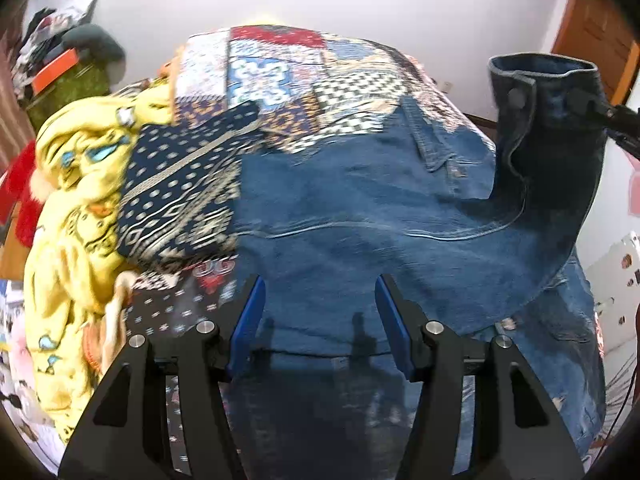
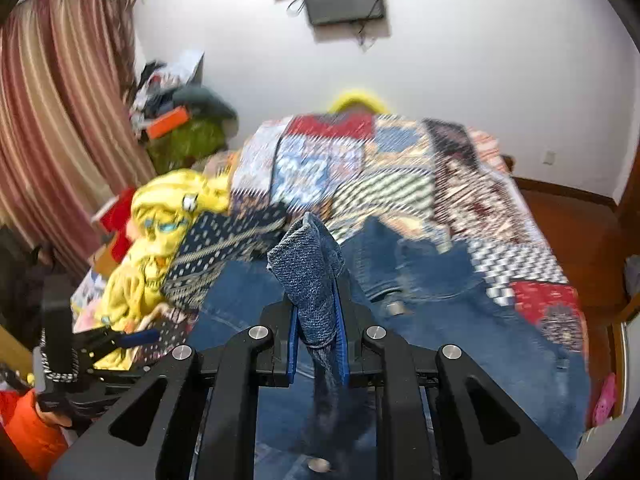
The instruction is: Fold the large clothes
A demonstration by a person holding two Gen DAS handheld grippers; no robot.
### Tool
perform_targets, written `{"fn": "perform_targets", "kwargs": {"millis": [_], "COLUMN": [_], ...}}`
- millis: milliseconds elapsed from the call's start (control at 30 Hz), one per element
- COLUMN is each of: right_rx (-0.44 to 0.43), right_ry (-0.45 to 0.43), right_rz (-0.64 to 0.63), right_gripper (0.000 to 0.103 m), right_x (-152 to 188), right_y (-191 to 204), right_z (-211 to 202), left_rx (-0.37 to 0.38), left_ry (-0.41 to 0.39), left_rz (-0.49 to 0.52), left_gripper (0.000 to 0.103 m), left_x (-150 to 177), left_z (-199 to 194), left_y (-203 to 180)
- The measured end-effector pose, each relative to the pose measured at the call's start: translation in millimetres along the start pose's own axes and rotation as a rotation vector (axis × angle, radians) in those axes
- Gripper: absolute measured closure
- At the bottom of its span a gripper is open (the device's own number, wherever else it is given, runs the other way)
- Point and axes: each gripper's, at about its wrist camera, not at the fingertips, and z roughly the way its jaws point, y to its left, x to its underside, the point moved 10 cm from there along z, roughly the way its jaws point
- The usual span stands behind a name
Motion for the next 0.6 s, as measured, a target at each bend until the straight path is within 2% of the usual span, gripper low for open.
{"fn": "perform_targets", "kwargs": {"millis": [100,200,300,467,600], "right_rx": [0.029,0.050,0.076,0.101,0.105], "right_ry": [-0.033,-0.022,0.034,0.184,0.279], "right_rz": [0.035,0.078,0.110,0.195,0.266], "right_gripper": [0.089,0.089,0.089,0.089,0.089], "right_x": [0.2,12.5,36.3,101.2,142.9], "right_y": [-26.9,-54.4,-78.3,-114.6,-133.8], "right_z": [-19.4,-26.3,-19.4,7.8,15.3], "left_rx": [0.027,0.035,0.027,0.011,-0.019], "left_ry": [0.013,0.048,0.098,0.174,0.169], "left_rz": [0.027,0.050,0.064,0.085,0.119], "left_gripper": [0.047,0.047,0.047,0.047,0.046], "left_x": [-2.1,1.9,12.2,35.3,43.3], "left_z": [6.5,20.3,37.2,59.3,60.2], "left_y": [-24.7,-44.9,-55.9,-61.7,-63.5]}}
